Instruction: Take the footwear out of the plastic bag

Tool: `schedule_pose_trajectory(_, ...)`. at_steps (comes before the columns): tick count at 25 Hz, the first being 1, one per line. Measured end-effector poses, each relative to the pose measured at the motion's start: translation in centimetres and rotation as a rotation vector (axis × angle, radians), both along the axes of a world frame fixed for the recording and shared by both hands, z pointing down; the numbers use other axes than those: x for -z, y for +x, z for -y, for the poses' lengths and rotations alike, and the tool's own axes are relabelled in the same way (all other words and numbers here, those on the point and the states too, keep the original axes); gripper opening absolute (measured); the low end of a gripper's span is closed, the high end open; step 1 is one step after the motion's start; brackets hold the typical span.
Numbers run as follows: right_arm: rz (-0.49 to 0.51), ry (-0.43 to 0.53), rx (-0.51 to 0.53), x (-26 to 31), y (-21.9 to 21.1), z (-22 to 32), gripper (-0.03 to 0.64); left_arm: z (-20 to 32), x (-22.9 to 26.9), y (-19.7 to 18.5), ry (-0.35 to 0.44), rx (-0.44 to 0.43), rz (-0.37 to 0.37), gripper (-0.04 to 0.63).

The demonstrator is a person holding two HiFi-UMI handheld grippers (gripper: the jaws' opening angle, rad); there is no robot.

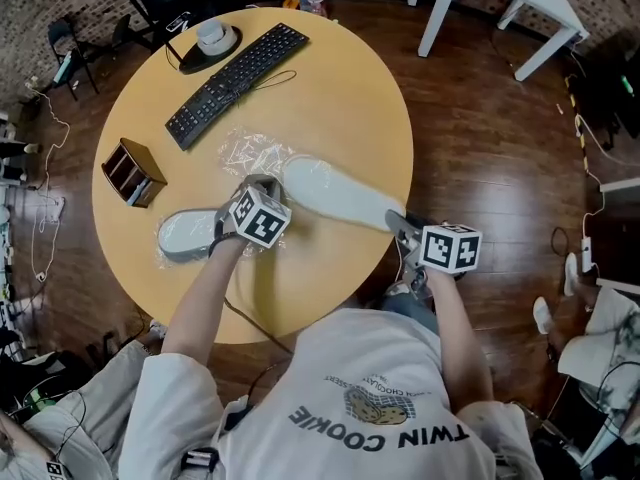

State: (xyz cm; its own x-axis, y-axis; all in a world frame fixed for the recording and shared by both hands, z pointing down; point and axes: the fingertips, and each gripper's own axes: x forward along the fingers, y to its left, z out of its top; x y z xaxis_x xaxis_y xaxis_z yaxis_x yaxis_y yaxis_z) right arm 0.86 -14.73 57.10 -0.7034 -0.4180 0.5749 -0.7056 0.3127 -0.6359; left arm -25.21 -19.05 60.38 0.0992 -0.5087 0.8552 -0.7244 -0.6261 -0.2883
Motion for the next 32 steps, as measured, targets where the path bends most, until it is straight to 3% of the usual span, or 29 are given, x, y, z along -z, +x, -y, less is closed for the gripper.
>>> schedule_pose_trajectory(7, 0.026, 0.003, -0.022, 0.8, 3.2, -0.9, 0.084, 0.0, 0.0, -0.1, -0.01, 0.044, 0.013, 0.003)
schedule_pose_trajectory(16, 0.179, -0.031, -0.065, 3.6, 7.5, -2.8, 0.063, 0.1, 0.1, 0.0, -0.012, 0.087, 0.022, 0.002)
schedule_pose_trajectory(22, 0.229, 0.029, -0.071, 7.3, 9.5, -3.5, 0.06, 0.0, 0.2, 0.0, -0.016, 0.096, 0.01, 0.002)
schedule_pose_trajectory(32, 0.381, 0.079, -0.165, 13.2, 10.6, -4.0, 0.06, 0.1, 0.2, 0.0, -0.016, 0.111, -0.046, 0.0)
